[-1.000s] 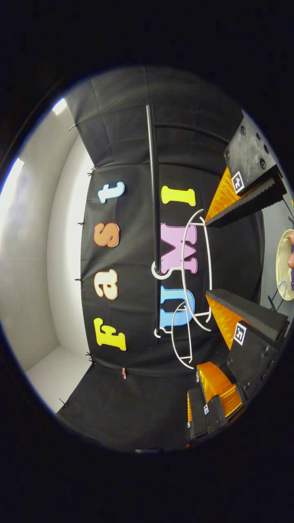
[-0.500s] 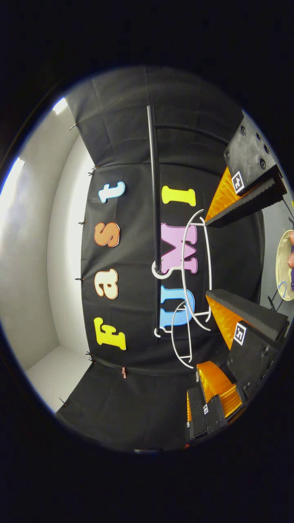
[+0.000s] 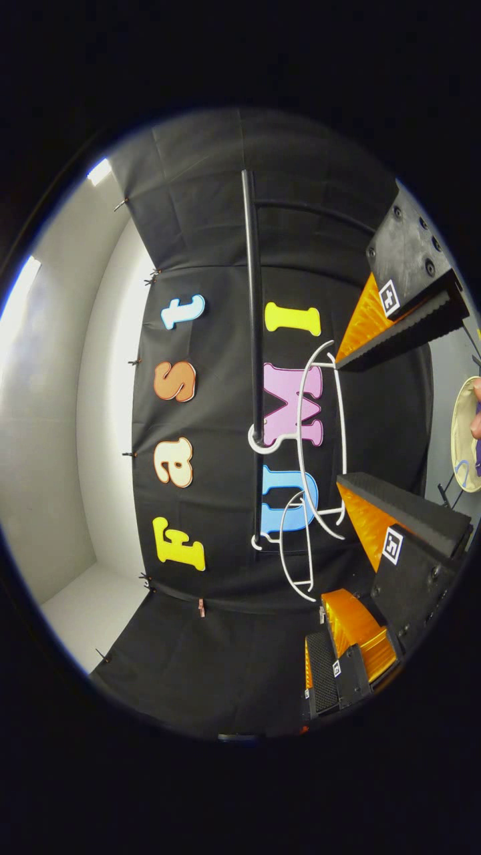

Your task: Grasp the clothes on the hanger with both hands and then place them into the laundry hamper below.

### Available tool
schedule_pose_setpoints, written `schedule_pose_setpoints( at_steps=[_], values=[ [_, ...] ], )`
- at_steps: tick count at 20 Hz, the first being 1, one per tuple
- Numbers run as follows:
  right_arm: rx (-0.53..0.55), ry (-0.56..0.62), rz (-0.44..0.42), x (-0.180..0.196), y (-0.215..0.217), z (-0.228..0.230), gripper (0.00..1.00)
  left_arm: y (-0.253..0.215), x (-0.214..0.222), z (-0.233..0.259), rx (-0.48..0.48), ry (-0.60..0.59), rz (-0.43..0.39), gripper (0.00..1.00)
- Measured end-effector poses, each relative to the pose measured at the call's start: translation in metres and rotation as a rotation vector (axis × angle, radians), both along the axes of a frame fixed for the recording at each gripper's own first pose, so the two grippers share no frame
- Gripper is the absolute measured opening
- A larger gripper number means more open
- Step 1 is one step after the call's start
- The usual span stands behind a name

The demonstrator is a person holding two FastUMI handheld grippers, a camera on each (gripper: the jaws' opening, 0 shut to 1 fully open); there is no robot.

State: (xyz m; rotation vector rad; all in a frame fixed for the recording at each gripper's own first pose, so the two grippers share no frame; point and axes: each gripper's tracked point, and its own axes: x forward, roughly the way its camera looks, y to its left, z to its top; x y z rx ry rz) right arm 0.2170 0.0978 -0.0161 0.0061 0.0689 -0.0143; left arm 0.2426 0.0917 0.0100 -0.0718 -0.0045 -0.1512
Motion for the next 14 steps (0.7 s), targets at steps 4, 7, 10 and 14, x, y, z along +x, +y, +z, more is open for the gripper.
schedule_pose_setpoints(
  at_steps=[4, 7, 10, 14],
  values=[
    [-0.004, -0.008, -0.002, 0.0004, -0.0014, 0.0021, 0.98, -0.0001, 0.0007, -0.0002, -0.001, 0.001, 0.0, 0.95],
    [0.001, -0.009, -0.004, 0.0008, -0.0016, 0.0019, 0.98, -0.0001, 0.0006, -0.0008, 0.002, 0.001, 0.001, 0.95],
    [0.002, -0.008, -0.007, 0.0019, -0.0025, 0.0015, 0.98, -0.0004, 0.0013, -0.0005, 0.002, -0.001, -0.001, 0.95],
    [0.004, -0.009, -0.011, 0.0003, -0.0037, 0.0019, 0.98, 0.0, 0.0008, -0.0004, 0.002, 0.0, 0.0, 0.95]
  ],
)
